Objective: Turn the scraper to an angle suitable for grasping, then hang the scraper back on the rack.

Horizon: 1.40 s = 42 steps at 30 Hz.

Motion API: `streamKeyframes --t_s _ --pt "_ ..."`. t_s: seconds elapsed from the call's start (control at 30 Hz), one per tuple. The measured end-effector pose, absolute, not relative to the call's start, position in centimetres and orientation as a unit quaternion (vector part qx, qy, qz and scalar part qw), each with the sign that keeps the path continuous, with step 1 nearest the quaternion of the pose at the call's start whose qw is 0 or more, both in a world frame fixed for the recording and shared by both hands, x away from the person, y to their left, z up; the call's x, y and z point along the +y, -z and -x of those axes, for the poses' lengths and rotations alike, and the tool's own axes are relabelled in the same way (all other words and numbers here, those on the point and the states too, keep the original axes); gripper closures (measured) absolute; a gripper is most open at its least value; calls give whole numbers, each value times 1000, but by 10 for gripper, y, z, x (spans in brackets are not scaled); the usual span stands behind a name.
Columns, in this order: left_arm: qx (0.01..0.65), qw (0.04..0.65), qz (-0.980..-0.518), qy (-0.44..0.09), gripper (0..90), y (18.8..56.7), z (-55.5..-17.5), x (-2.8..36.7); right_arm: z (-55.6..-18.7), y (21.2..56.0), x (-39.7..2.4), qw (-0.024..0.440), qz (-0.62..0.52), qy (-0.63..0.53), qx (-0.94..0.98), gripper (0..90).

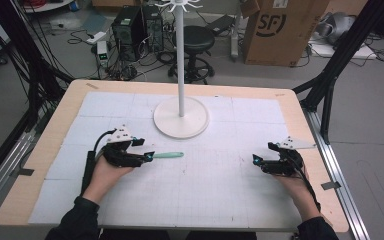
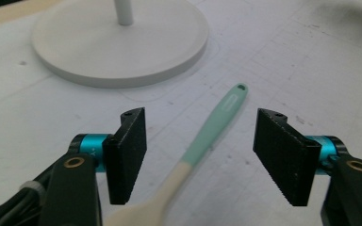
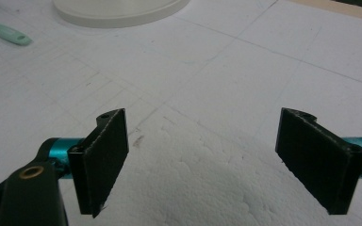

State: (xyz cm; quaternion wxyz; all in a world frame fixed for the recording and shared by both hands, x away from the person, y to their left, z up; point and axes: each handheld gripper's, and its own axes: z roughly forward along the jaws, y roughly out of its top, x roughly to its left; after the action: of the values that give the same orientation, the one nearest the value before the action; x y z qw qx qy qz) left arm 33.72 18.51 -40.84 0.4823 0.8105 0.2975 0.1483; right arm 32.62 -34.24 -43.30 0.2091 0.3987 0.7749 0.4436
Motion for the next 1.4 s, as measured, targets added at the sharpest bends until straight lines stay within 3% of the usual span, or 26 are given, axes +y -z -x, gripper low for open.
streamKeyframes --t_s 0.2,0.6,1.4 --pt "293 531 -783 -137 252 401 -337 235 -327 434 -343 207 -398 -444 775 170" --pt "306 554 -756 -168 233 399 -329 286 -328 435 -342 206 -399 -445 775 171" --pt "265 509 -807 -142 237 415 -344 230 -328 436 -341 203 -395 -438 782 171"
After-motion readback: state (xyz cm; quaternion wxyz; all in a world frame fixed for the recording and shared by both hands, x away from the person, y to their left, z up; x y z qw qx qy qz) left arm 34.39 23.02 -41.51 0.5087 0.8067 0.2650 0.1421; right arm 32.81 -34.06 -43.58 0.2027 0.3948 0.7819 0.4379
